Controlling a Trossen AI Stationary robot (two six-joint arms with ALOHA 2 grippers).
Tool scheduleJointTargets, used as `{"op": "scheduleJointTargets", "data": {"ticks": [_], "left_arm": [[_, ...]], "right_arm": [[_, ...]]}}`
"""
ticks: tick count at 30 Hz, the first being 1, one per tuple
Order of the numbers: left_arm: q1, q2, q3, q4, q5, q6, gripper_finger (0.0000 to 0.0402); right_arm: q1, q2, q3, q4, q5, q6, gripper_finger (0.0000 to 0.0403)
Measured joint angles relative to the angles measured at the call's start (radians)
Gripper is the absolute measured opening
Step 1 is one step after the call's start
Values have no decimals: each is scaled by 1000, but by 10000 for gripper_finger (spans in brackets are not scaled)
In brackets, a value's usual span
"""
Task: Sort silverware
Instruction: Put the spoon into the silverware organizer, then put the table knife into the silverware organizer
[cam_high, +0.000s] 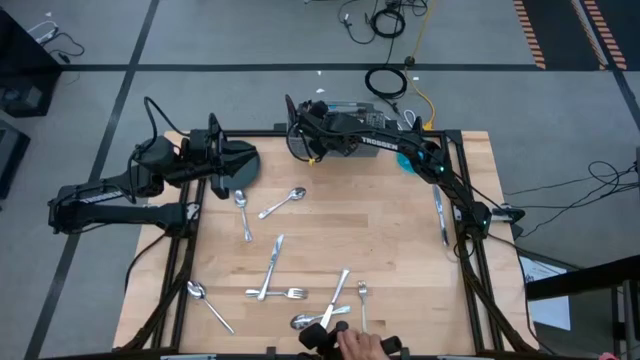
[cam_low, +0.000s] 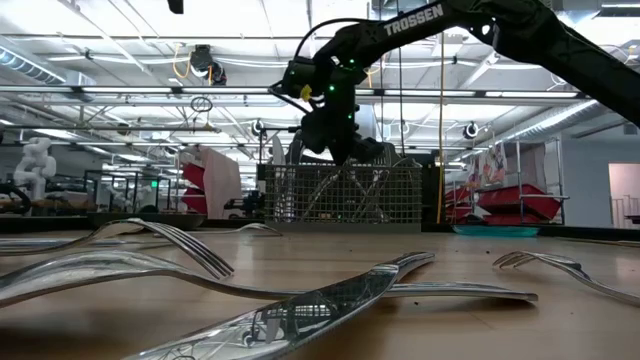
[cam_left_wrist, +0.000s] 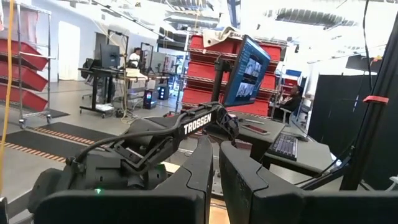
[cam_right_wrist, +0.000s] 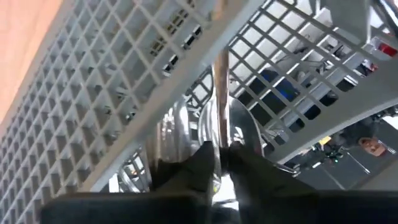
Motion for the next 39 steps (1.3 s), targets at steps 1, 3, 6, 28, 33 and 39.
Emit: {"op": "scheduleJointTargets", "data": {"ticks": [1,3,6,28,33,39], "left_arm": [[0,0,0,0,0,1,35],[0,0,0,0,0,1,35],[0,0,0,0,-12,1,35],[0,1,0,7,-26,-1,35],[0,1,0,8,5,-23,35],[0,-1,0,6,57,-30,35]], "right_arm": [[0,0,0,3,3,1,57],[0,-2,0,6,3,27,80],[0,-6,0,8,16,69,118],[5,-233,160,-257,75,817,229],[-24,-410,115,-530,-246,1382,229],[100,-664,-283,-524,-177,1612,217]]}}
